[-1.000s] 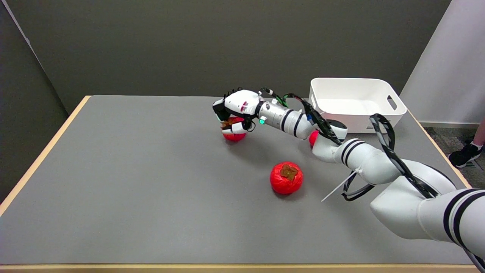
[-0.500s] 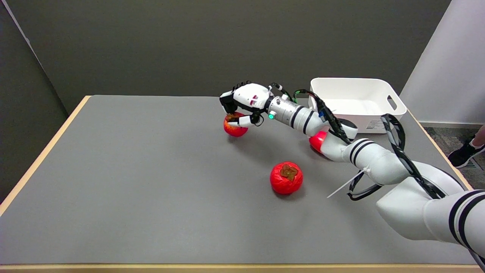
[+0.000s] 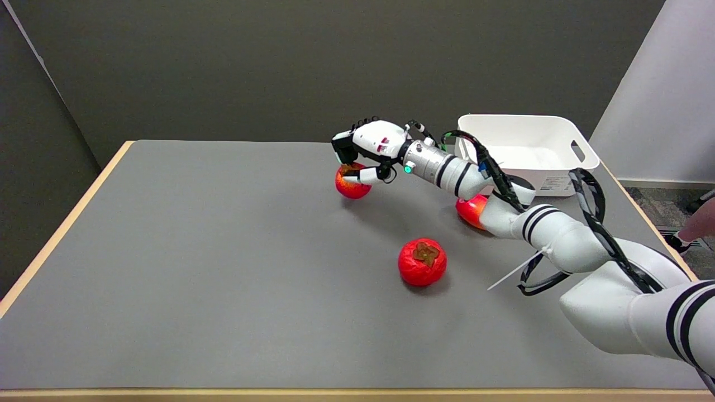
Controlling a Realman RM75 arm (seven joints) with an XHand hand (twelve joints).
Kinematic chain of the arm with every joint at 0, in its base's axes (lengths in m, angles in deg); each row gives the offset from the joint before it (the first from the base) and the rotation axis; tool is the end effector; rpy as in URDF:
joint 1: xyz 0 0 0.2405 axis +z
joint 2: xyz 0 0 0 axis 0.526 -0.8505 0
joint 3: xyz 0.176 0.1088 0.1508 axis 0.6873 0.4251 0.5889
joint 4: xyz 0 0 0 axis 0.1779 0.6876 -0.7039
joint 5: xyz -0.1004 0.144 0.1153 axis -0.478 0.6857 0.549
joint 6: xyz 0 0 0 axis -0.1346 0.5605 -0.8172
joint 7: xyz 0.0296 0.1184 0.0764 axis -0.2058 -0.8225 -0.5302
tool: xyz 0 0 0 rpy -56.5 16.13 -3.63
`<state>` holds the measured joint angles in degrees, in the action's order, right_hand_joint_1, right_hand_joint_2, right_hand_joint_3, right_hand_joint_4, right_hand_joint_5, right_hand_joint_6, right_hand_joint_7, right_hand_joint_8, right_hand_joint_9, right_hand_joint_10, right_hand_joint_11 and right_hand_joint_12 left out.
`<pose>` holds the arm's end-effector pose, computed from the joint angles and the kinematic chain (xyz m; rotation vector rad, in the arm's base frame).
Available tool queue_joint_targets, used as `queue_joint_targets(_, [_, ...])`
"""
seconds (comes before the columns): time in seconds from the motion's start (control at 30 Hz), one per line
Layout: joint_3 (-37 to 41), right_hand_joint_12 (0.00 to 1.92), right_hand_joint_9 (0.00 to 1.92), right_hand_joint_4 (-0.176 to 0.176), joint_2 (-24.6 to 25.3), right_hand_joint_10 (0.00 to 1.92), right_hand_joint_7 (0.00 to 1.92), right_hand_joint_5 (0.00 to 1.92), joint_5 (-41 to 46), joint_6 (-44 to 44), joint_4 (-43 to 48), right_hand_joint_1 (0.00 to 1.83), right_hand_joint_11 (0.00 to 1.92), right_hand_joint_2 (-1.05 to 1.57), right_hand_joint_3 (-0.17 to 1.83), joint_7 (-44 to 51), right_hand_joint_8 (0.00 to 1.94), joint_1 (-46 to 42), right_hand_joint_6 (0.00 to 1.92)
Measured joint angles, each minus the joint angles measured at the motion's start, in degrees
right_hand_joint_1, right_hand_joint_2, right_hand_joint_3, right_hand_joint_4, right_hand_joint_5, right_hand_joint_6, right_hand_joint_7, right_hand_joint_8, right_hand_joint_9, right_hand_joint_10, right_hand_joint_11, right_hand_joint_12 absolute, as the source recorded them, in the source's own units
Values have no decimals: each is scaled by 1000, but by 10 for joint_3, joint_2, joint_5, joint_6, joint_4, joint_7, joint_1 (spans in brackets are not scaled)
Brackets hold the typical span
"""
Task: Pick up the pomegranate.
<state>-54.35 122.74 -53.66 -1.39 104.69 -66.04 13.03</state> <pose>-0.2281 -0.4933 0.2841 2.0819 -0.1380 0.1033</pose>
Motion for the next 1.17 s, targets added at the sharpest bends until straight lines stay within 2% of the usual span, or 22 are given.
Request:
queue_joint_targets(0.1, [3,1600,674,-93,-1,1177,805,552,0,2,-1,1151,662,1158,274,0,1280,0,1711])
queue_joint_targets(0.23, [10,1560,704,-89,-4,1130,814,547,2,3,-1,1153,673,1211,155,0,1267,-1,1686])
queue_joint_targets(0.37, [19,1614,689,-94,-8,1194,824,549,2,4,3,1156,673,1143,295,0,1286,-2,1685])
queue_joint_targets(1.17, [100,1642,696,-96,-78,1209,839,552,4,-16,96,1163,681,1140,286,14,1296,-28,1653])
